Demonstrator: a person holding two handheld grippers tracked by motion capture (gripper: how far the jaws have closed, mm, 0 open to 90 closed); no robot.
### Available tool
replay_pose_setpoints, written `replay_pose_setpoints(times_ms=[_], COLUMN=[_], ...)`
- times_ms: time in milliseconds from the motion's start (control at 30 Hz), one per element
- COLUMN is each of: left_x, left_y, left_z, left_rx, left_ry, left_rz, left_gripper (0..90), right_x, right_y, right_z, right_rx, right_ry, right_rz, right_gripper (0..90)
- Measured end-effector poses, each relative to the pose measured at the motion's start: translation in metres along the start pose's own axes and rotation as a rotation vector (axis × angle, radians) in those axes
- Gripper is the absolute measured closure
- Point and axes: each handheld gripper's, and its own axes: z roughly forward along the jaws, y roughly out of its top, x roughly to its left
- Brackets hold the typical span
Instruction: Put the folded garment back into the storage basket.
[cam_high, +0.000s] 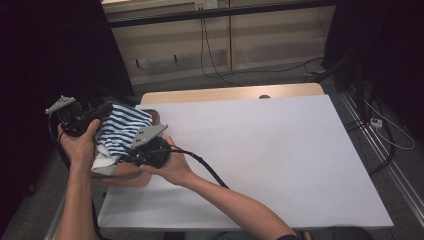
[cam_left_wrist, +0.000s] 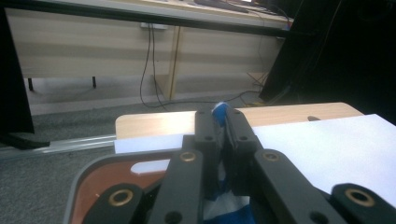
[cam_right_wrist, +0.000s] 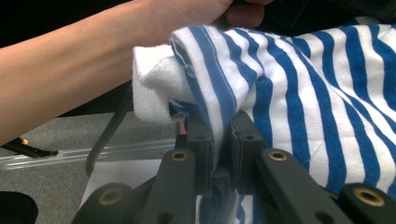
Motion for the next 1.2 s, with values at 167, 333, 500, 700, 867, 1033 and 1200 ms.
replay_pose_setpoints(times_ms=[167, 333, 500, 700, 867, 1033, 1200], left_x=[0.004, 0.009, 0.013, 0.021, 0.027, 0.031, 0.030], left_y=[-0.003, -0.005, -0.005, -0.016, -0.022, -0.025, -0.027], left_z=[0.000, -0.001, -0.001, 0.003, 0.006, 0.015, 0.021], left_rx=[0.009, 0.018, 0.018, 0.033, 0.049, 0.071, 0.086], left_ry=[0.003, 0.025, 0.032, 0.040, 0.052, 0.046, 0.039], left_rz=[0.012, 0.009, 0.012, 0.002, -0.012, -0.003, 0.010], left_gripper=[85.7, 85.7, 85.7, 85.7, 85.7, 85.7, 85.7], right_x=[-0.001, -0.001, -0.002, -0.005, -0.008, -0.010, -0.013], right_y=[0.000, 0.000, 0.002, -0.002, -0.007, -0.009, -0.012], right_z=[0.007, 0.013, 0.019, 0.025, 0.030, 0.035, 0.039], right_rx=[0.014, 0.021, 0.025, 0.048, 0.063, 0.074, 0.078], right_ry=[0.005, 0.003, 0.004, 0.004, -0.001, -0.008, -0.010], right_rz=[0.002, 0.002, 0.002, 0.004, 0.015, 0.021, 0.028], right_gripper=[81.0, 81.0, 81.0, 81.0, 81.0, 81.0, 81.0])
